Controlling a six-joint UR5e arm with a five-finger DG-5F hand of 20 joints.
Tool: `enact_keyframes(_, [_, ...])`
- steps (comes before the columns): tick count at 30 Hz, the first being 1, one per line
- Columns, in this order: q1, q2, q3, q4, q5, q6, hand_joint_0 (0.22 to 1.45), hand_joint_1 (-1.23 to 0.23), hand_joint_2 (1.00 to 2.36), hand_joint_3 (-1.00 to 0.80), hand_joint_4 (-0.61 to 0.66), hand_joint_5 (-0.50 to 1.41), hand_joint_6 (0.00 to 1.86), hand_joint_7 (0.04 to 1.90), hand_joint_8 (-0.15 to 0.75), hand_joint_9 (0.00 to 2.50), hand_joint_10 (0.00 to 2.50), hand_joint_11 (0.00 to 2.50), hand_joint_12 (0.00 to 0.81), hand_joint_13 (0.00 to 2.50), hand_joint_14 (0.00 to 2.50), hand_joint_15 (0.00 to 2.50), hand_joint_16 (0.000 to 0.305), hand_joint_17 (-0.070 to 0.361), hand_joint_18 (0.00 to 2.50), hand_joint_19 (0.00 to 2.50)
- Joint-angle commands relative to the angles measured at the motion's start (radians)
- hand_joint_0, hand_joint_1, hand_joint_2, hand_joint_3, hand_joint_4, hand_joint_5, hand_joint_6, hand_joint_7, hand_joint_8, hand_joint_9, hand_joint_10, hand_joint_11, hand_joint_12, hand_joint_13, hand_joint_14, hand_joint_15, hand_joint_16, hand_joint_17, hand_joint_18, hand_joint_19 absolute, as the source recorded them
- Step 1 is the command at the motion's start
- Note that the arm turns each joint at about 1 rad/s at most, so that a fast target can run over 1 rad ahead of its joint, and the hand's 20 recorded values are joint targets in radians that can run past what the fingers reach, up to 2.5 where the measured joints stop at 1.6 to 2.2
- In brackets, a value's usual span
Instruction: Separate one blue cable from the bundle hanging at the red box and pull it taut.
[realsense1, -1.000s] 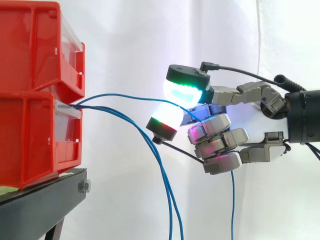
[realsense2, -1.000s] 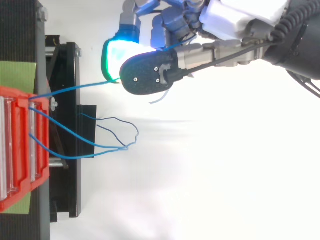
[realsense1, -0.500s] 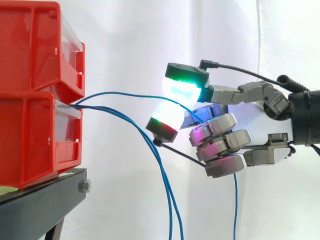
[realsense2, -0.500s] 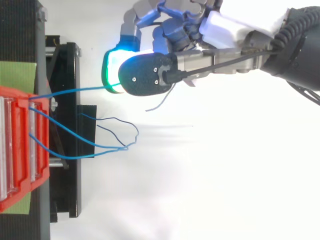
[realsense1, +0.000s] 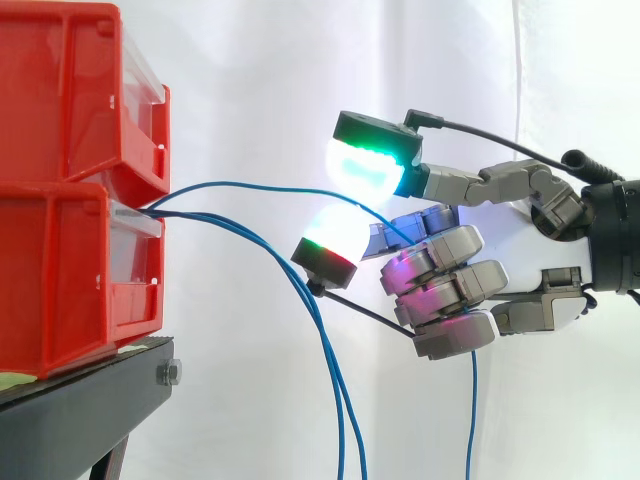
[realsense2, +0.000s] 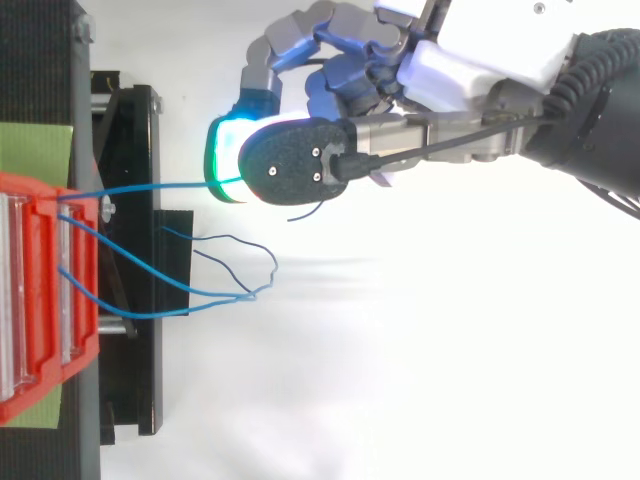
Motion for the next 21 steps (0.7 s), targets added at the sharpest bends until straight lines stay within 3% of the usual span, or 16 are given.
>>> enact_keyframes(1, [0.001, 0.000, 0.002, 0.000, 0.002, 0.000, 0.61, -0.62, 1.01, -0.42, 0.17, -0.21, 0.95, 0.94, 0.321, 0.75, 1.52, 1.16, 0.335, 0.82, 2.50, 1.14, 0.039, 0.087, 1.16, 1.53])
enact_keyframes(2, [0.001, 0.000, 0.000, 0.000, 0.002, 0.000, 0.63, -0.64, 1.01, -0.33, 0.16, -0.21, 0.96, 0.95, 0.326, 0.75, 1.54, 1.15, 0.335, 0.82, 2.50, 1.14, 0.039, 0.087, 1.17, 1.53])
enact_keyframes(12, [0.004, 0.000, 0.000, 0.000, 0.008, 0.000, 0.64, -0.69, 1.02, -0.07, 0.03, -0.20, 0.98, 1.08, 0.327, 0.76, 1.65, 1.13, 0.336, 0.85, 2.49, 1.15, 0.039, 0.088, 1.19, 1.54])
enact_keyframes(21, [0.009, 0.000, 0.000, 0.001, 0.017, 0.031, 0.64, -0.69, 1.02, -0.04, 0.03, -0.19, 0.98, 1.08, 0.350, 0.77, 1.74, 1.07, 0.358, 0.86, 2.50, 1.13, 0.044, 0.099, 1.23, 1.52])
